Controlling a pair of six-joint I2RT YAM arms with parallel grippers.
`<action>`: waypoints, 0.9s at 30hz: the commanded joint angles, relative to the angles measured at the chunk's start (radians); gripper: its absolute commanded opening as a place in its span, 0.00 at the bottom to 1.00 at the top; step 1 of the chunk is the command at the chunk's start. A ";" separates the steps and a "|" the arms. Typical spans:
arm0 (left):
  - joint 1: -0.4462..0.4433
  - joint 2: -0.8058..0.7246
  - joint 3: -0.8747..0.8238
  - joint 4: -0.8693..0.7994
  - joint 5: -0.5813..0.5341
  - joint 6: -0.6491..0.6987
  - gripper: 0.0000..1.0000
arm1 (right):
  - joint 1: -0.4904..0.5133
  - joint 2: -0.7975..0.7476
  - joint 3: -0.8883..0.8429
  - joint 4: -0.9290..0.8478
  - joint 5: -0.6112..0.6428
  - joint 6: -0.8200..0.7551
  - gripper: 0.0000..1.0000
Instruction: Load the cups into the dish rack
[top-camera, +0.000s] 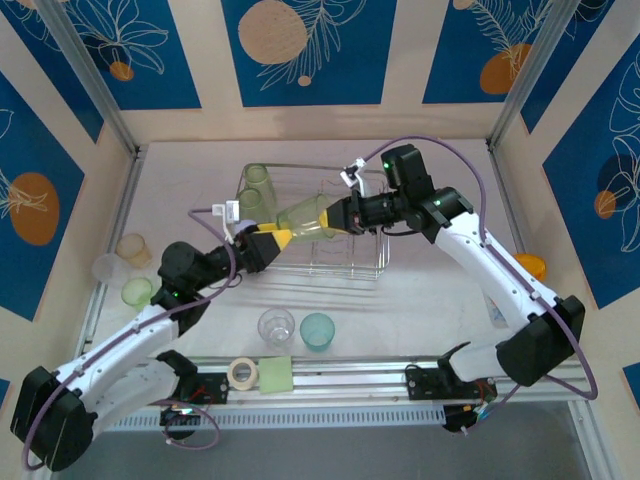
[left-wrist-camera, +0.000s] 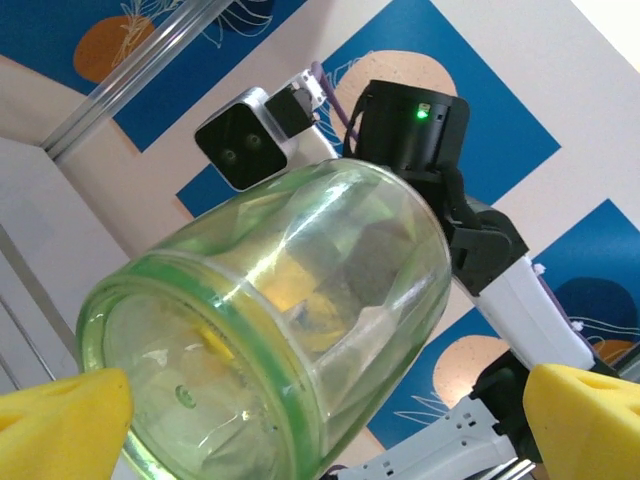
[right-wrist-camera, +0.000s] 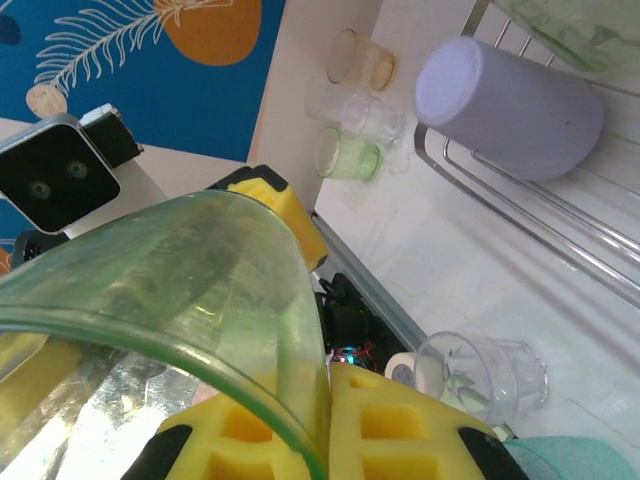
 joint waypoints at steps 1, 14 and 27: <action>-0.014 0.043 0.048 0.057 0.067 0.013 1.00 | 0.030 0.019 0.034 0.040 -0.050 0.022 0.00; -0.014 0.032 0.031 -0.053 0.046 0.090 1.00 | 0.036 0.017 0.049 0.009 -0.069 0.007 0.00; -0.009 -0.071 0.087 -0.377 0.030 0.270 1.00 | 0.010 -0.022 0.019 -0.077 -0.133 -0.072 0.00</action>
